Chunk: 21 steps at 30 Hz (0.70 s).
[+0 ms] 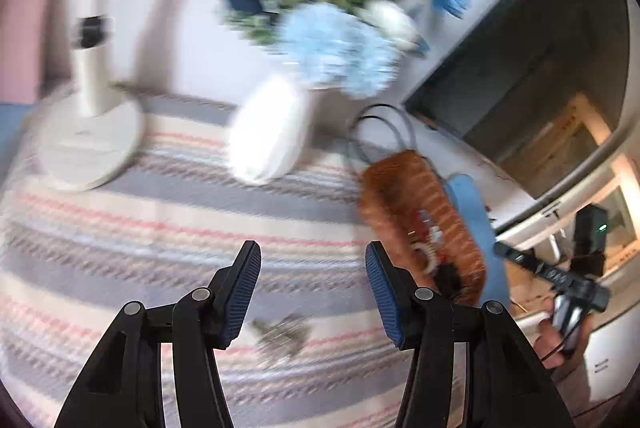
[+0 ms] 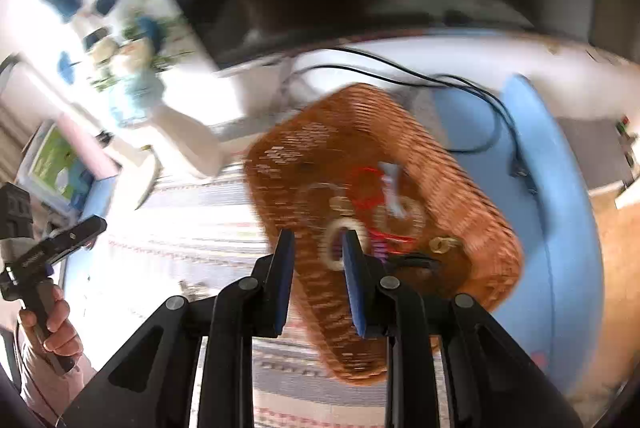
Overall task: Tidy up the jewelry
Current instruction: 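Grasp the silver keychain with left tool while right tool grasps silver hair clip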
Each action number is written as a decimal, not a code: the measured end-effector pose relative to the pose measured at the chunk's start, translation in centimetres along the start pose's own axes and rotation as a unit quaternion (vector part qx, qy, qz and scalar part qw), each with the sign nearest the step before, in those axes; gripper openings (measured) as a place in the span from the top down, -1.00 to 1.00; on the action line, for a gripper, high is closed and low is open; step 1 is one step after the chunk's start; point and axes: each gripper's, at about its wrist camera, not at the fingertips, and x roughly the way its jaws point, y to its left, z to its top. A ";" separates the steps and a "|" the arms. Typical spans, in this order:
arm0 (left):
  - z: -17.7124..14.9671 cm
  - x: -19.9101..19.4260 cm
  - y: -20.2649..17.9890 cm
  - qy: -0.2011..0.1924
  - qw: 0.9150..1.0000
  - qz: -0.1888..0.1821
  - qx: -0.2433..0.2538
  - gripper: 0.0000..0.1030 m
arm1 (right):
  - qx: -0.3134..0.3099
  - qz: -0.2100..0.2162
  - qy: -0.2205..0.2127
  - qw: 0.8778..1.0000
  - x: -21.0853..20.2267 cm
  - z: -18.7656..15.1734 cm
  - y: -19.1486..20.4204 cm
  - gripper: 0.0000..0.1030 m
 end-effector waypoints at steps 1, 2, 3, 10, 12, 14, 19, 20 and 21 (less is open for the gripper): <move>-0.4 -0.7 0.7 -0.001 1.000 0.009 -0.004 -0.09 | -0.012 0.010 -0.001 1.000 -0.1 0.0 1.3 0.48; -0.8 -1.1 1.3 0.001 1.000 0.014 -0.008 -0.09 | -0.021 0.015 -0.001 1.000 -0.1 0.0 2.2 0.48; -1.2 -1.5 2.0 0.003 1.000 0.015 -0.013 -0.09 | -0.034 0.020 0.001 0.999 0.0 0.0 3.4 0.48; -4.8 -0.7 4.1 0.040 0.999 0.028 -0.025 -0.09 | -0.076 0.065 0.050 0.994 3.2 -1.9 9.2 0.48; -5.8 0.0 4.3 0.051 0.998 0.032 -0.021 -0.09 | -0.088 0.077 0.069 0.991 4.6 -3.0 10.7 0.48; -6.8 0.8 4.6 0.062 0.997 0.034 -0.021 -0.08 | -0.100 0.086 0.094 0.987 6.6 -4.3 12.1 0.48; -9.2 2.7 4.7 0.087 0.995 0.040 -0.019 -0.08 | -0.148 0.090 0.148 0.974 11.1 -7.0 15.6 0.48; -9.6 3.0 4.8 0.090 0.995 0.036 -0.024 -0.08 | -0.157 0.091 0.157 0.971 11.9 -7.5 16.1 0.48; -9.9 3.2 4.9 0.092 0.995 0.032 -0.028 -0.07 | -0.165 0.091 0.161 0.969 12.5 -7.9 16.6 0.48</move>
